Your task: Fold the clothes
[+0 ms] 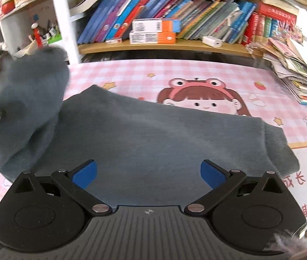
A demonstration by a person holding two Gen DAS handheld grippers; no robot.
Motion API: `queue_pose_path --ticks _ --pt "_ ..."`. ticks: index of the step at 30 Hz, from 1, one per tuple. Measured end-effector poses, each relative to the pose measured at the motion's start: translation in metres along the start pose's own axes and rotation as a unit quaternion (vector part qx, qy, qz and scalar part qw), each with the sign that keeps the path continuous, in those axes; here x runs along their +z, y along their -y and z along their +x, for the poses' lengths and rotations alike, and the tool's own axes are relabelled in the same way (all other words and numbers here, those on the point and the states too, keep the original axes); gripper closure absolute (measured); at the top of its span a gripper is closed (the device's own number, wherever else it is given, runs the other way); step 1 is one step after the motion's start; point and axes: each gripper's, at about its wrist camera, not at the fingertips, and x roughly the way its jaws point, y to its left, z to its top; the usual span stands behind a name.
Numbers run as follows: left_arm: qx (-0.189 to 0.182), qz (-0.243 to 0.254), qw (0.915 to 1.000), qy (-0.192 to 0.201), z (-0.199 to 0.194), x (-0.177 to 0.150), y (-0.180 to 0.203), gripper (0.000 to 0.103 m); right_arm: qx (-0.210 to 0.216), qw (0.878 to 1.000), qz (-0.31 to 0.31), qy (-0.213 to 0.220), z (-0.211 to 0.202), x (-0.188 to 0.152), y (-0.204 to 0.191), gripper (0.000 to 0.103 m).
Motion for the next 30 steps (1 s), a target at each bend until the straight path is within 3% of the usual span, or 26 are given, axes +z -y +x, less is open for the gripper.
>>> queue_pose_path --ticks 3,6,8,11,14,15,16,18,20,22,24,25,27,30 --pt "-0.03 -0.003 0.996 -0.084 0.028 -0.014 0.01 0.044 0.006 1.0 0.014 0.001 0.001 0.003 0.018 0.0" --pt "-0.043 -0.003 0.9884 -0.146 0.044 -0.027 0.015 0.044 0.021 0.999 0.036 0.001 0.002 0.007 0.032 0.0" --pt "-0.049 0.005 0.9916 -0.12 0.033 -0.024 0.016 0.044 0.043 0.998 0.053 0.0 0.004 0.011 0.038 0.001" --pt "-0.08 -0.011 0.9961 -0.035 0.001 -0.01 0.008 0.044 0.108 0.989 0.095 -0.013 0.011 0.018 0.043 0.002" --pt "-0.061 -0.044 0.9972 0.0 -0.018 -0.002 -0.014 0.045 0.191 0.967 0.161 -0.045 0.025 0.024 0.044 0.002" --pt "-0.046 -0.06 0.9971 -0.003 -0.02 -0.002 -0.024 0.048 0.215 0.957 0.185 -0.057 0.031 0.024 0.044 0.004" --pt "-0.032 -0.076 0.9966 -0.005 -0.022 -0.003 -0.034 0.064 0.238 0.946 0.209 -0.07 0.038 0.024 0.043 0.005" --pt "-0.019 -0.105 0.994 -0.023 -0.023 -0.009 -0.051 0.085 0.257 0.933 0.235 -0.087 0.047 0.026 0.039 0.014" --pt "-0.008 -0.134 0.9901 -0.041 -0.023 -0.015 -0.068 0.088 0.264 0.927 0.248 -0.102 0.057 0.027 0.033 0.023" --pt "-0.01 -0.154 0.9866 -0.055 -0.019 -0.02 -0.078 0.098 0.257 0.922 0.259 -0.127 0.068 0.025 0.027 0.03" --pt "-0.014 -0.173 0.9825 -0.068 -0.015 -0.026 -0.087 0.098 0.242 0.921 0.267 -0.151 0.078 0.023 0.024 0.054" --pt "-0.015 -0.171 0.9826 -0.072 -0.013 -0.024 -0.088 0.098 0.239 0.92 0.269 -0.155 0.08 0.022 0.021 0.057" --pt "-0.017 -0.157 0.9846 -0.075 -0.011 -0.021 -0.085 0.098 0.253 0.918 0.267 -0.146 0.076 0.025 0.018 0.08" --pt "-0.02 -0.142 0.9863 -0.082 -0.006 -0.017 -0.082 0.098 0.284 0.92 0.255 -0.093 0.054 0.032 0.019 0.084"
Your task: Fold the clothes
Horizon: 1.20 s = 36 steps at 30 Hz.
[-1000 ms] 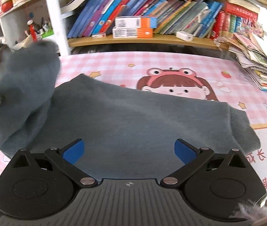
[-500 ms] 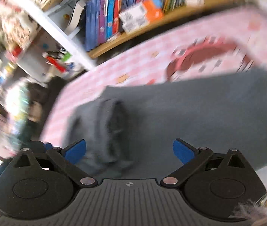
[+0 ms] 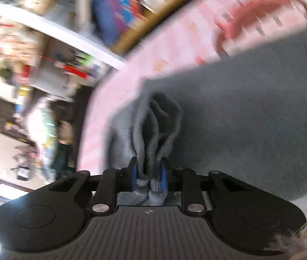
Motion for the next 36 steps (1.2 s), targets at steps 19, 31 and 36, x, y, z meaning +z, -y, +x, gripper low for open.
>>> queue_pose_path --ticks 19,31,36 --pt "-0.033 0.093 0.9952 0.003 -0.01 0.005 0.025 0.083 -0.095 0.993 -0.029 0.057 -0.02 -0.022 -0.003 0.057" --pt "-0.007 0.163 0.9865 0.016 -0.018 0.002 0.049 0.044 -0.246 0.948 -0.151 0.133 -0.056 -0.049 -0.034 0.014" --pt "-0.013 0.176 0.9841 0.018 -0.017 -0.001 0.055 0.029 -0.282 0.941 -0.131 0.131 -0.064 -0.059 -0.024 0.001"
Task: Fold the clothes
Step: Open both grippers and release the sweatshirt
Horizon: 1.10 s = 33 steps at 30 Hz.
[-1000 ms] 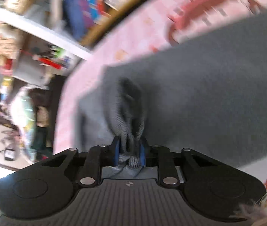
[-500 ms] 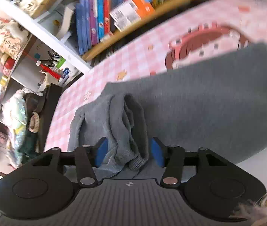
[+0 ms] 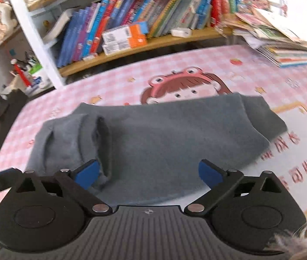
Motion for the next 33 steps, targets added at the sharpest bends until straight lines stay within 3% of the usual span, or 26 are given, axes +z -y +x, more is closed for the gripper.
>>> queue_pose_path --ticks 7,15,22,29,33 --pt "-0.014 0.019 0.9995 -0.02 0.011 -0.001 0.01 0.022 -0.03 0.999 0.034 -0.009 -0.01 -0.013 0.015 0.0" --pt "-0.023 0.031 0.9984 -0.042 0.02 -0.006 0.022 0.021 -0.052 0.993 0.1 -0.02 -0.019 -0.025 0.042 0.0" --pt "-0.014 0.023 0.9984 -0.049 0.025 -0.01 0.029 0.02 -0.038 0.984 0.17 -0.026 -0.021 -0.027 0.073 0.0" --pt "0.003 0.003 0.9992 -0.04 0.035 -0.013 0.048 0.02 0.008 0.969 0.248 -0.017 -0.021 -0.015 0.12 0.004" --pt "0.015 -0.009 0.9993 -0.032 0.043 -0.017 0.065 0.02 0.025 0.965 0.259 -0.022 -0.015 -0.003 0.144 0.019"
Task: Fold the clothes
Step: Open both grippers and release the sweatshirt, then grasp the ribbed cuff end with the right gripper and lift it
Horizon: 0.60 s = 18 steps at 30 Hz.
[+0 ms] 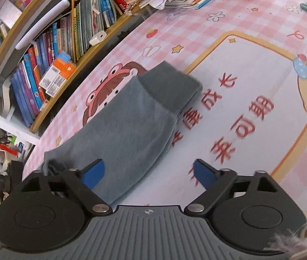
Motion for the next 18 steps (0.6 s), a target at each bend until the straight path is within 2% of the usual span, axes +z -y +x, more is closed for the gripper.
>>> queue_pose_path --ticks 9,18 --pt "0.052 -0.024 0.9983 0.01 0.012 -0.012 0.033 0.02 0.034 0.999 0.009 -0.037 0.022 0.048 0.026 0.035" --pt "0.105 -0.052 0.9931 0.008 0.006 -0.017 0.045 0.02 0.055 0.995 0.052 -0.072 0.049 0.069 0.042 0.048"
